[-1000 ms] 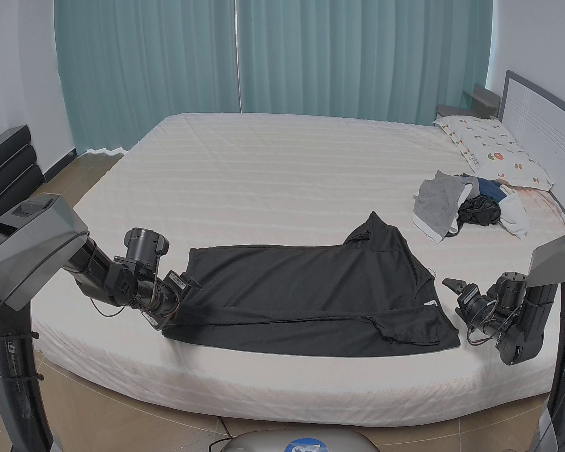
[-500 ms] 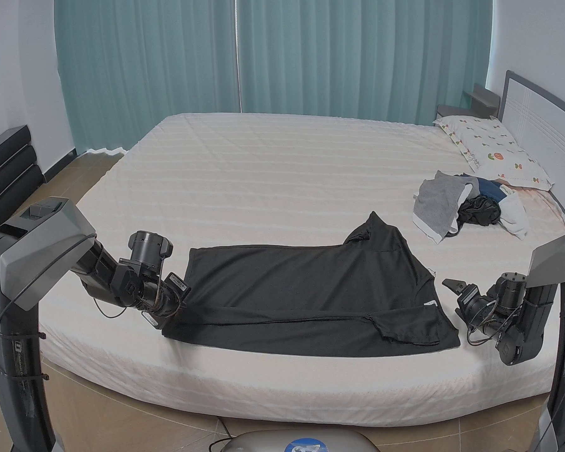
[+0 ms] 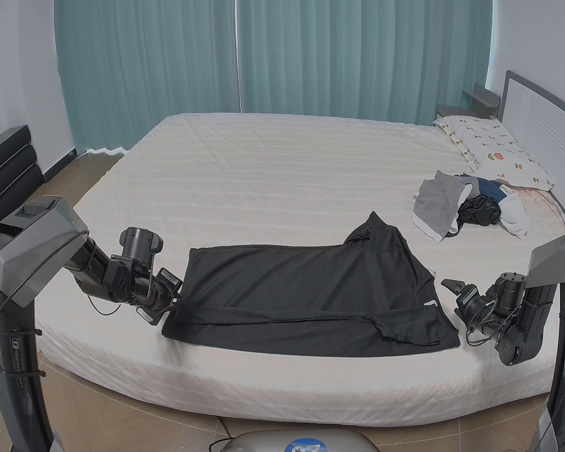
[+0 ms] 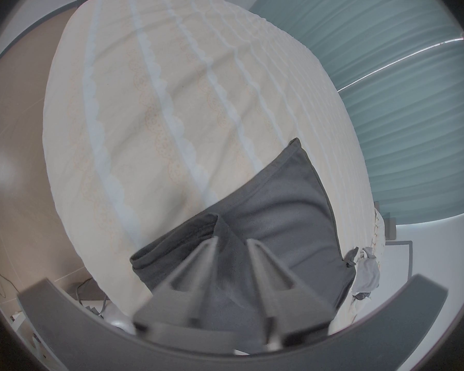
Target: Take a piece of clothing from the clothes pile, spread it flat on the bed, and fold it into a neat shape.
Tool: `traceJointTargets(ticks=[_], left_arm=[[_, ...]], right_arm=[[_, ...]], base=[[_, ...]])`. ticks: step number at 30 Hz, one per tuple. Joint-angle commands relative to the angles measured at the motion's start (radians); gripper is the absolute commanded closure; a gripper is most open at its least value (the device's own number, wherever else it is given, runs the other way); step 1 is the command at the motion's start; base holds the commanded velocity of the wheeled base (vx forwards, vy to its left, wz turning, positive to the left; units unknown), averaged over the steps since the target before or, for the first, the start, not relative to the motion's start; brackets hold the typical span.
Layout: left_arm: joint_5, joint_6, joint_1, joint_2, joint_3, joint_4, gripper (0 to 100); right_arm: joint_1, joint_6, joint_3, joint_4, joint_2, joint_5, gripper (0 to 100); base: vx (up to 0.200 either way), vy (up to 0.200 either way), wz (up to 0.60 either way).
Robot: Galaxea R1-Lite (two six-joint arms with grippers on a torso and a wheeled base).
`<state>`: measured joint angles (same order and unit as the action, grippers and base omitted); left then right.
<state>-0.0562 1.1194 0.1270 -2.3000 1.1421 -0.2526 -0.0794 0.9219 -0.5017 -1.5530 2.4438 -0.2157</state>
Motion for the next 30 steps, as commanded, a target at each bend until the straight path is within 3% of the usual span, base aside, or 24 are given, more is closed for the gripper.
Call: traceJointTargets(ticks=[1, 3, 10, 17, 18, 30], left_arm=[[-0.021, 0.002, -0.001, 0.021, -0.013, -0.002, 0], [-0.060, 0.004, 0.002, 0.022, -0.016, -0.001, 0], [-0.054, -0.009, 0.026, 0.008, -0.013, -0.004, 0], [0.006, -0.015, 0.046, -0.021, 0.013, -0.008, 0], [0.018, -0.015, 0.048, -0.026, 0.014, -0.010, 100], [0.087, -0.038, 0.056, -0.049, 0.018, -0.011, 100]], right_arm=[[0.000, 0.000, 0.000, -0.007, 0.000, -0.001, 0], [0.001, 0.000, 0.000, -0.007, 0.000, -0.001, 0], [0.001, 0.000, 0.000, -0.007, 0.001, -0.002, 0], [0.003, 0.000, -0.001, -0.007, 0.004, -0.001, 0], [0.003, 0.000, 0.000, -0.007, 0.004, -0.001, 0], [0.001, -0.002, 0.000, -0.007, 0.003, -0.001, 0]], base=[[0.000, 0.000, 0.00], [0.000, 0.000, 0.00], [0.000, 0.000, 0.00], [0.000, 0.000, 0.00], [0.000, 0.000, 0.00], [0.000, 0.000, 0.00]])
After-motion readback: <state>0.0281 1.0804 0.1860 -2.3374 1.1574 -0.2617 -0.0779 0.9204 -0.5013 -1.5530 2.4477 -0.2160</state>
